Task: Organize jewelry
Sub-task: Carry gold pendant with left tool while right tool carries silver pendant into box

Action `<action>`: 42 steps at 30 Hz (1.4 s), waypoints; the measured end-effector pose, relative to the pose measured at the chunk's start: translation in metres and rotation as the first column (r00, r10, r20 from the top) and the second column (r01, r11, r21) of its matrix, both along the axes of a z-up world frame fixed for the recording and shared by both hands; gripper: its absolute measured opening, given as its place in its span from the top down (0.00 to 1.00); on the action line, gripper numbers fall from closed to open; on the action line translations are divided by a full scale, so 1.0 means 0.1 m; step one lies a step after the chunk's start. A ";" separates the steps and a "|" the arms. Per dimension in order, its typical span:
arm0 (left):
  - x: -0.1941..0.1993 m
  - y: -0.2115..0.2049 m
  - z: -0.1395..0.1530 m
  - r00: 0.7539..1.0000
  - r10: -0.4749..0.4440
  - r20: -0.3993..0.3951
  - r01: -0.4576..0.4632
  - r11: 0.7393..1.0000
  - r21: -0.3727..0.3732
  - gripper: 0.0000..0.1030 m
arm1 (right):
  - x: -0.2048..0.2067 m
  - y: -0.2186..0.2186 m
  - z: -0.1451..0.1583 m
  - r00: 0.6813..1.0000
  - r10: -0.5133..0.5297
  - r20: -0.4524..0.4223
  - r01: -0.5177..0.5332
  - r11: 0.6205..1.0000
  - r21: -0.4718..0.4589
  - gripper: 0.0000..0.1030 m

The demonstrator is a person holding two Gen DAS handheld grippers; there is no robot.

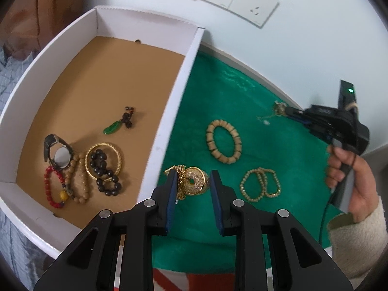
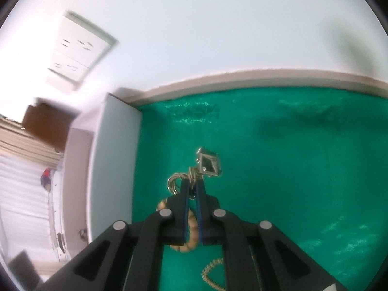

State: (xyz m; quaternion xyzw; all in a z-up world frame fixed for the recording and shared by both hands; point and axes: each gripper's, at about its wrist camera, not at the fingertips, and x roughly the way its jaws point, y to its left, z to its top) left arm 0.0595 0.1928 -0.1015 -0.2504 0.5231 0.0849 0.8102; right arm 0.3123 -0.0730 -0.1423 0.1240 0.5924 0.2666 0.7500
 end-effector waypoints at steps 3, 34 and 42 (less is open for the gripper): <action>-0.01 -0.06 0.10 1.000 -0.021 0.012 0.021 1.000 -0.008 0.75 | -0.11 -0.23 0.20 1.000 0.017 0.005 -0.017 0.999 0.047 0.95; -0.39 0.84 0.88 0.985 0.142 0.102 -0.143 0.990 0.009 0.75 | -0.97 1.00 1.77 0.877 0.413 0.247 -0.463 0.863 0.202 0.95; -0.37 1.42 0.79 0.970 0.221 0.097 -0.230 0.970 0.085 0.75 | -0.98 1.85 1.82 0.809 0.518 0.278 -0.572 0.803 0.167 0.95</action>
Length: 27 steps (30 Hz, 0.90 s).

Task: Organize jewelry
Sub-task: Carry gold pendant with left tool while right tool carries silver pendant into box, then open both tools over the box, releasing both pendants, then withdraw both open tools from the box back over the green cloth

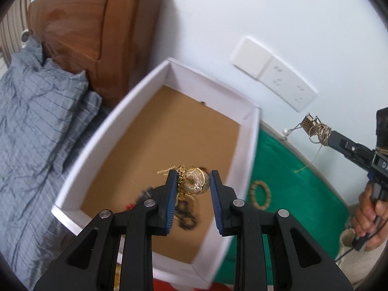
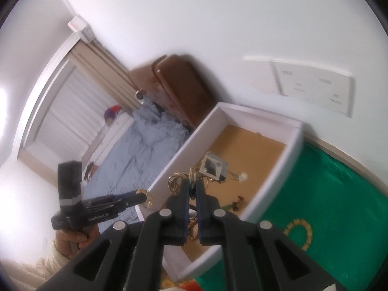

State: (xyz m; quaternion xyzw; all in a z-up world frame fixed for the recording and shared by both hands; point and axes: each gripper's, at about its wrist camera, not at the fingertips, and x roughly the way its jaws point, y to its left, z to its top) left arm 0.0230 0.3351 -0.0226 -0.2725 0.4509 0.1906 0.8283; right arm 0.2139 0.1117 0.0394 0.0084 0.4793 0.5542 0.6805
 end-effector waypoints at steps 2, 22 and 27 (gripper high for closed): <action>0.08 0.10 -0.11 1.000 0.008 -0.017 -0.008 1.000 0.011 0.75 | 0.01 0.25 -0.13 0.999 0.034 0.001 -0.034 0.999 -0.033 0.95; 0.36 0.62 -1.04 0.982 0.127 -0.141 -0.114 0.989 0.099 0.27 | -0.12 1.39 -1.09 0.987 0.114 0.113 -0.081 0.961 -0.263 0.49; 0.17 0.42 -0.78 0.987 0.130 -0.097 -0.113 0.980 0.162 0.21 | -0.23 0.99 -0.65 0.962 0.061 0.268 -0.001 0.976 -0.217 0.43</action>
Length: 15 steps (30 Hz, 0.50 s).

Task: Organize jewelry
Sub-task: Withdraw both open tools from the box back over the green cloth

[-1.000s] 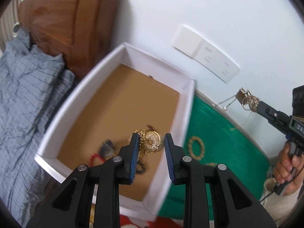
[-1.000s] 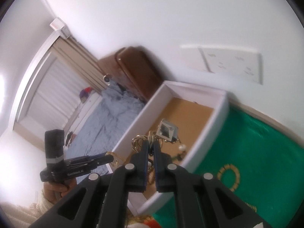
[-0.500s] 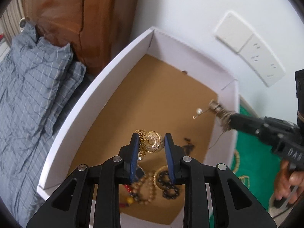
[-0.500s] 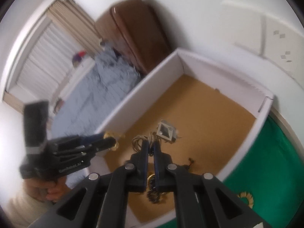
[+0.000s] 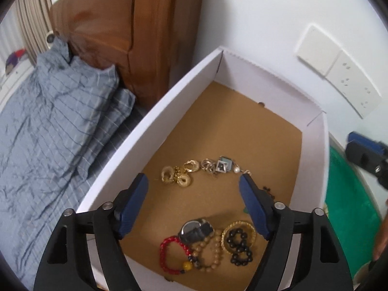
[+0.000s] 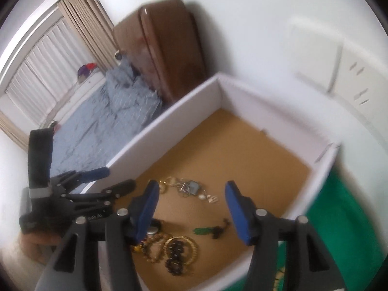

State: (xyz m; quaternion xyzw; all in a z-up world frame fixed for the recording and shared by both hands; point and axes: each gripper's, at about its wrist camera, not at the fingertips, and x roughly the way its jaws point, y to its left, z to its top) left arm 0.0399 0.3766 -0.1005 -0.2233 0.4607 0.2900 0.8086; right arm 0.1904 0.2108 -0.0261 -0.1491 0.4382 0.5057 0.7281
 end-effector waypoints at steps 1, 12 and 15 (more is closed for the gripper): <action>-0.04 -0.10 0.07 1.000 -0.010 0.011 0.010 1.000 0.020 0.18 | -0.05 -0.11 0.08 0.999 -0.016 0.033 0.016 1.000 0.008 0.39; 0.01 -1.50 0.59 0.944 -0.305 0.129 0.294 0.951 0.098 0.11 | -0.53 -1.78 0.30 0.916 -0.218 0.337 0.215 0.975 0.049 0.34; 0.12 -1.87 0.65 0.910 -0.383 0.156 0.374 0.923 0.087 0.11 | -0.58 -2.27 0.22 0.890 -0.292 0.350 0.296 0.954 0.041 0.34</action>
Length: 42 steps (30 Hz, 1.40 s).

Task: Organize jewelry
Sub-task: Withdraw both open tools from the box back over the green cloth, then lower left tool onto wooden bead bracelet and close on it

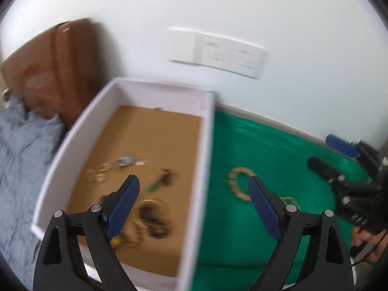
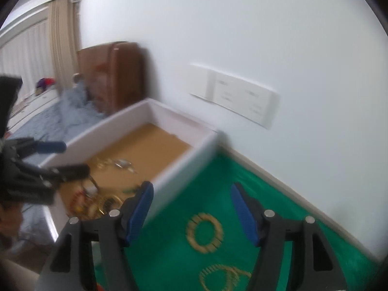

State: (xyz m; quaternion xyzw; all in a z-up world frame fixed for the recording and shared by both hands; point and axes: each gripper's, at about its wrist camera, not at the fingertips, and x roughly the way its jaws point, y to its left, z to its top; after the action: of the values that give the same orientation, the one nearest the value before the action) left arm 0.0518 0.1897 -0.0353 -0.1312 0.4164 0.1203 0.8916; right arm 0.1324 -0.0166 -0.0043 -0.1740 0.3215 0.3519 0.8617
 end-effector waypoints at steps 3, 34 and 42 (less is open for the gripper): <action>0.13 -0.38 -0.01 0.996 -0.087 0.008 0.087 0.996 -0.018 0.11 | -0.05 -0.47 -0.10 0.996 -0.087 0.003 0.087 0.996 -0.021 0.34; 0.29 -1.70 -0.71 0.903 -0.384 -0.193 0.383 0.923 -0.042 0.11 | -0.41 -1.89 -0.75 0.918 -0.370 -0.142 0.353 0.927 -0.129 0.25; 0.31 -1.52 -0.75 0.918 -0.329 -0.221 0.334 0.943 -0.019 0.06 | -0.42 -1.76 -0.80 0.927 -0.338 -0.163 0.320 0.939 -0.128 0.25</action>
State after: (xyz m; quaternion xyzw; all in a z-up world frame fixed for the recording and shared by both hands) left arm 0.0823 0.0379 -0.1100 -0.0362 0.5277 -0.0146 0.8485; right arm 0.0906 -0.1922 -0.0845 -0.1274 0.4408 0.2003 0.8657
